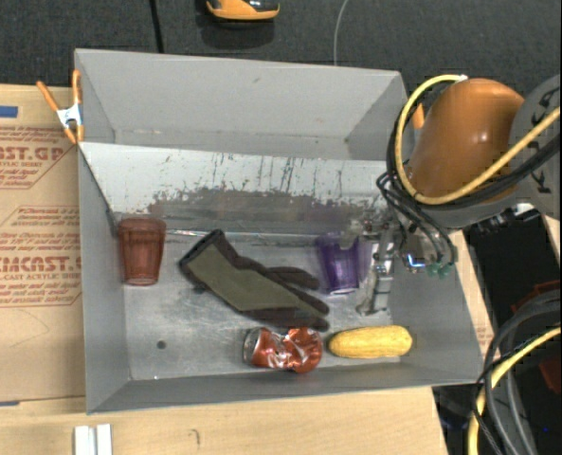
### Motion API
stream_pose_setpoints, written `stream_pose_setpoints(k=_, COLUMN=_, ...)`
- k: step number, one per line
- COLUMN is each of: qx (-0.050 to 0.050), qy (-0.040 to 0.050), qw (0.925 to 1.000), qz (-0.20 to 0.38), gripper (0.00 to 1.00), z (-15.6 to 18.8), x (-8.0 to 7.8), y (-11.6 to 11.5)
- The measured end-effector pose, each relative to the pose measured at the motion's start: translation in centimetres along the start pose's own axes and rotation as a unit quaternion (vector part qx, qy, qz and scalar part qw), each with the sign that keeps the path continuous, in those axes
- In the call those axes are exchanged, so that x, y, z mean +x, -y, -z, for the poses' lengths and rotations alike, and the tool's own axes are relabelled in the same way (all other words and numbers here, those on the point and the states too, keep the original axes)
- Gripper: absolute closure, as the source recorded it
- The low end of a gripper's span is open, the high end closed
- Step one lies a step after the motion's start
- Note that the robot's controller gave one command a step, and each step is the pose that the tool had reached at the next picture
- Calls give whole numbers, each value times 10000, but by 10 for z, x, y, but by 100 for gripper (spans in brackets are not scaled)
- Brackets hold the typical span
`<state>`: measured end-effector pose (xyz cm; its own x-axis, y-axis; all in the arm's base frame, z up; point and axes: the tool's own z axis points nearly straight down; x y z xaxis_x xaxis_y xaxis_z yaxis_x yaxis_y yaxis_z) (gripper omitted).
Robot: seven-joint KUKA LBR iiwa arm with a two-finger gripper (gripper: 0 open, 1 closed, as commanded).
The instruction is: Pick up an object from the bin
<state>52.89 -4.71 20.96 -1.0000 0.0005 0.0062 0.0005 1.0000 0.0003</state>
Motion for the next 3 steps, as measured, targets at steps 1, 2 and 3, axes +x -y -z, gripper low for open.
stream_pose_setpoints(k=1, qx=4, qy=39, qw=10000, qz=6, gripper=0, z=5, x=-1, y=0)
stream_pose_setpoints(k=2, qx=9, qy=70, qw=9994, qz=328, gripper=0, z=-45, x=-13, y=-30)
stream_pose_setpoints(k=3, qx=-5, qy=29, qw=9975, qz=-703, gripper=0, z=-65, x=-2, y=-66)
